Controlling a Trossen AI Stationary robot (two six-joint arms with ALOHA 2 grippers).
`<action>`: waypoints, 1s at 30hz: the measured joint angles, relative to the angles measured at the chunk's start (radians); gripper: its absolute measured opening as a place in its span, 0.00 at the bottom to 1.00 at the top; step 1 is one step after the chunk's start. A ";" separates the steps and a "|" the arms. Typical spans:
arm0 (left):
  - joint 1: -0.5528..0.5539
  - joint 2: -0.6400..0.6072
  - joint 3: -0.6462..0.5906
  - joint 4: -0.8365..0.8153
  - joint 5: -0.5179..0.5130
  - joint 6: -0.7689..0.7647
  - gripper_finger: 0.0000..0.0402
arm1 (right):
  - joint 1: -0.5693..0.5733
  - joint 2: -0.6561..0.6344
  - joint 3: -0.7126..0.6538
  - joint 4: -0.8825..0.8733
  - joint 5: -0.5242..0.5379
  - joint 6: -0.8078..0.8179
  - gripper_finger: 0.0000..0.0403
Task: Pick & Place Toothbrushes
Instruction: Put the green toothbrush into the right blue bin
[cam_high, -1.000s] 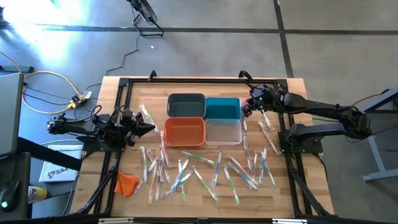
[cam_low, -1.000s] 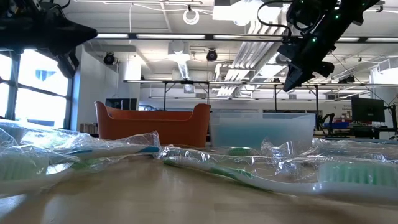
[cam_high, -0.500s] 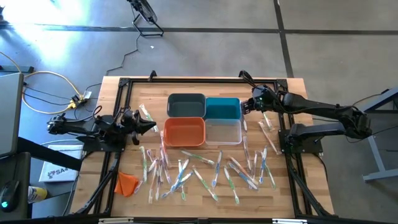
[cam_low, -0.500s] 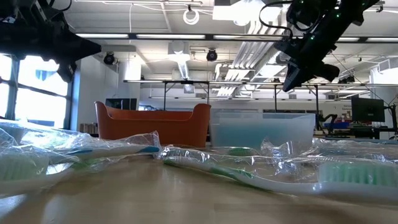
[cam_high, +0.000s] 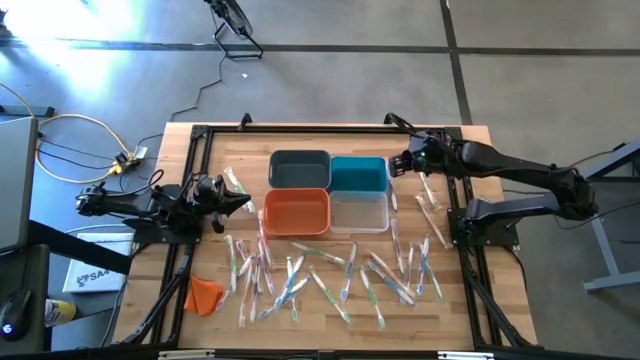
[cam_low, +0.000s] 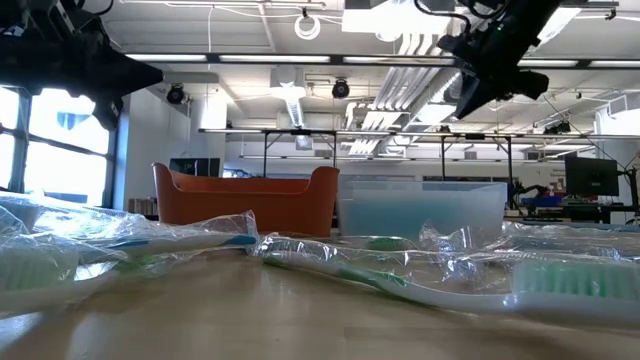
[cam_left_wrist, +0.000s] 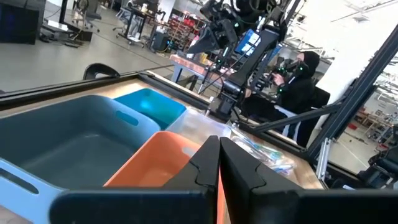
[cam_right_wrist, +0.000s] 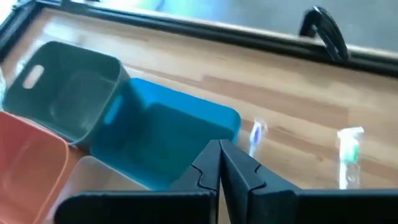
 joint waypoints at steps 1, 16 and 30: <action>0.000 0.000 0.000 0.000 0.000 0.000 0.02 | 0.000 0.010 0.007 -0.026 0.000 0.013 0.01; 0.000 0.000 0.000 -0.006 -0.002 0.002 0.02 | -0.074 0.246 0.017 -0.145 -0.064 0.098 0.01; 0.000 0.000 0.000 -0.006 -0.010 0.003 0.02 | -0.170 0.277 0.017 -0.164 -0.062 -0.007 0.07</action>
